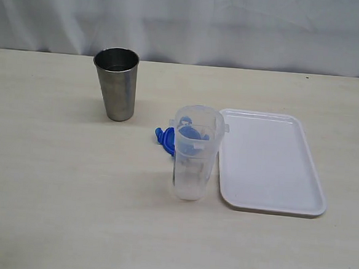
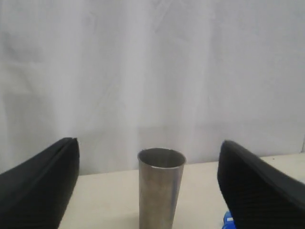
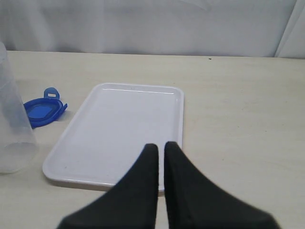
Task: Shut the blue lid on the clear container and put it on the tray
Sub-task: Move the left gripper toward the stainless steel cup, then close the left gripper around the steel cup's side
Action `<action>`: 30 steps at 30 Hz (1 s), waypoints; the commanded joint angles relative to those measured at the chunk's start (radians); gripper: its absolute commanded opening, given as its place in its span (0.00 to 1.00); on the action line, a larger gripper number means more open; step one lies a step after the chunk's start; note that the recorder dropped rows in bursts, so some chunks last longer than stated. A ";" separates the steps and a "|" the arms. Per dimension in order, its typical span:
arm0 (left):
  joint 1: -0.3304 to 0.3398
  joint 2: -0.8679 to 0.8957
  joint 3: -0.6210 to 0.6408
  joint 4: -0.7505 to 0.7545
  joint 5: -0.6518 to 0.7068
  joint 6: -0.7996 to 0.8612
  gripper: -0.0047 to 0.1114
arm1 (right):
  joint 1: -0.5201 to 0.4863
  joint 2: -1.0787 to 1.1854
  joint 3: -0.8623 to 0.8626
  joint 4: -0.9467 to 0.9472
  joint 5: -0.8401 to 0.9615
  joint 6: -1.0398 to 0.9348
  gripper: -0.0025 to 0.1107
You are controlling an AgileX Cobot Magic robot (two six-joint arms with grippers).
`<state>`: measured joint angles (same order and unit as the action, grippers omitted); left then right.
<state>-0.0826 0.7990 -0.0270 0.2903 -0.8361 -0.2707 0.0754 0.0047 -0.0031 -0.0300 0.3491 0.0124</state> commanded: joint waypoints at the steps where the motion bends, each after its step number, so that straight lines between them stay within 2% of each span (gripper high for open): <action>1: 0.002 0.297 -0.061 0.040 -0.200 0.042 0.69 | -0.005 -0.005 0.003 0.000 -0.003 0.001 0.06; 5: 0.002 0.489 -0.118 0.074 -0.265 0.093 0.69 | -0.005 -0.005 0.003 0.000 -0.003 0.001 0.06; 8: 0.002 0.628 -0.168 0.067 -0.293 0.198 0.69 | -0.005 -0.005 0.003 0.000 -0.003 0.001 0.06; 12: 0.002 0.807 -0.257 0.074 -0.385 0.199 0.69 | -0.005 -0.005 0.003 0.000 -0.003 0.001 0.06; 18: 0.002 1.019 -0.407 0.172 -0.385 0.192 0.69 | -0.005 -0.005 0.003 0.000 -0.003 0.001 0.06; 27: 0.000 1.187 -0.546 0.206 -0.385 0.141 0.69 | -0.005 -0.005 0.003 0.000 -0.003 0.001 0.06; 30: 0.000 1.198 -0.567 0.200 -0.385 0.141 0.73 | -0.005 -0.005 0.003 0.000 -0.003 0.001 0.06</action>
<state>-0.0826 1.9869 -0.5723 0.4916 -1.2070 -0.1132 0.0754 0.0047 -0.0031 -0.0300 0.3491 0.0124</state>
